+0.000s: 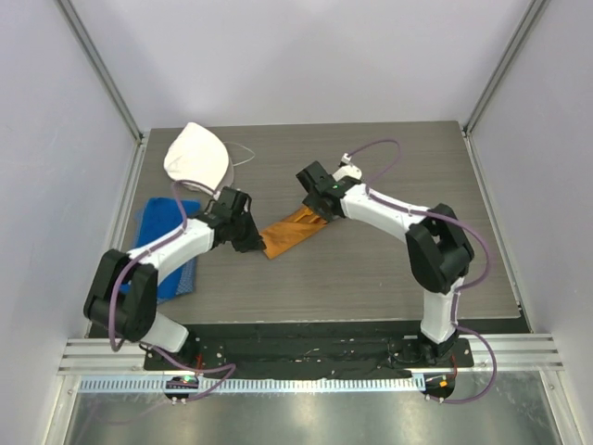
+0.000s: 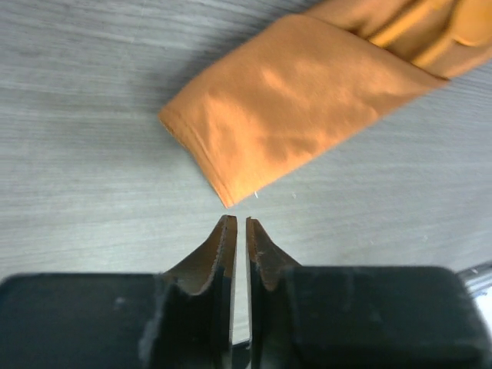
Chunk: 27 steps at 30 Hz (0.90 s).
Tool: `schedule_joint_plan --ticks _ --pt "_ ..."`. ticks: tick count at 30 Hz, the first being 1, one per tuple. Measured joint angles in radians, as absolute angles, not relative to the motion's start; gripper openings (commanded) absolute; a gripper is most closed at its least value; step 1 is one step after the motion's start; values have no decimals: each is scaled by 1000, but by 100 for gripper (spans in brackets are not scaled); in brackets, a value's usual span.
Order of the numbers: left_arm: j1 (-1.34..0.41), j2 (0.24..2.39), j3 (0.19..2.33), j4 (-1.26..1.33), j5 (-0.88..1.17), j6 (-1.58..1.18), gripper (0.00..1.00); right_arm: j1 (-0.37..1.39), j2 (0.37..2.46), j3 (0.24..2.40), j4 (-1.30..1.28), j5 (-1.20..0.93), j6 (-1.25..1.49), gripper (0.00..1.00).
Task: Fold the napkin into a case and place the utensils inside
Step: Insert the spoon into the folded napkin, then reset both arms
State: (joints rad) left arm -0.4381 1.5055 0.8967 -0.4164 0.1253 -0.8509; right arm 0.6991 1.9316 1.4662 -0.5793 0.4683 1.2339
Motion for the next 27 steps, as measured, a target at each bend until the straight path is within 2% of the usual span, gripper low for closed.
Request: schedule_joint_plan --ticks 5,6,9,13,16,18,21,26,27 --pt "-438 1350 839 -415 178 -831 32 700 1709 1345 -499 487 1026 59" --pt "-439 1316 828 -405 202 -826 35 701 1644 1296 -467 480 977 64" --pt "-453 1192 781 -369 272 -803 40 706 1438 1125 -366 441 842 73" --pt "-497 979 675 -275 338 -804 45 706 1162 873 -271 360 746 75" --pt "-559 786 559 -171 340 -825 51 706 916 667 -219 292 739 84" --pt "-598 682 470 -87 332 -854 67 706 739 537 -176 248 768 86" --pt "-646 556 311 67 302 -921 80 706 530 390 -149 199 827 91" --pt "-659 439 149 165 247 -1004 84 706 351 263 -145 127 905 96" --pt "-659 423 140 171 241 -1015 85 706 315 236 -142 113 918 100"
